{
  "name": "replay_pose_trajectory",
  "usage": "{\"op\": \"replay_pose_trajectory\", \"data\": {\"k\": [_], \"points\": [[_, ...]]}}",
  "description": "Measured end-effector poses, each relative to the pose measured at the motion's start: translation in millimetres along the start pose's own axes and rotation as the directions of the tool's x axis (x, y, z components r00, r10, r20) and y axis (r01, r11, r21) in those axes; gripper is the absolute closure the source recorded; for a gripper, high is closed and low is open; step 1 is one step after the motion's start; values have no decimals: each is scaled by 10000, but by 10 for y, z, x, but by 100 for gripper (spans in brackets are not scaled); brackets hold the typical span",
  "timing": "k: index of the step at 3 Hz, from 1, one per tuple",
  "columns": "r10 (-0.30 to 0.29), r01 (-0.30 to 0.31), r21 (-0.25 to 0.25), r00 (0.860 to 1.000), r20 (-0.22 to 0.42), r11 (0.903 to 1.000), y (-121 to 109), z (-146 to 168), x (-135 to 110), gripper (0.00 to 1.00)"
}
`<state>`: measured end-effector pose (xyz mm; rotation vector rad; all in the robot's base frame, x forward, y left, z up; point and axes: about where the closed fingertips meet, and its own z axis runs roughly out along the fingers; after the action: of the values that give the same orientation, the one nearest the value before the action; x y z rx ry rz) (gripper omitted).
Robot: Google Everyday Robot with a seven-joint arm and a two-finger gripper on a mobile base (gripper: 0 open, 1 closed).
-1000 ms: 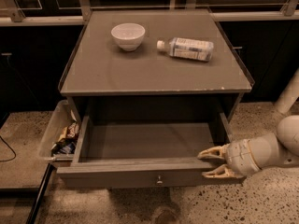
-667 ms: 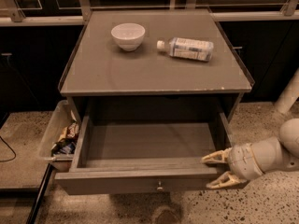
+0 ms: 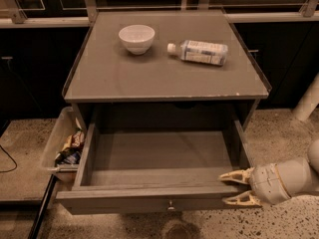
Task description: Open top drawer
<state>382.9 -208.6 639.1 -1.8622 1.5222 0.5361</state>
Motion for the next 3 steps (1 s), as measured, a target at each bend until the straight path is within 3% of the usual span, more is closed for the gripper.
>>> {"op": "replay_pose_trajectory", "data": {"k": [3], "points": [[9, -9, -3, 10000, 11, 10000, 12, -1, -1, 1]]}}
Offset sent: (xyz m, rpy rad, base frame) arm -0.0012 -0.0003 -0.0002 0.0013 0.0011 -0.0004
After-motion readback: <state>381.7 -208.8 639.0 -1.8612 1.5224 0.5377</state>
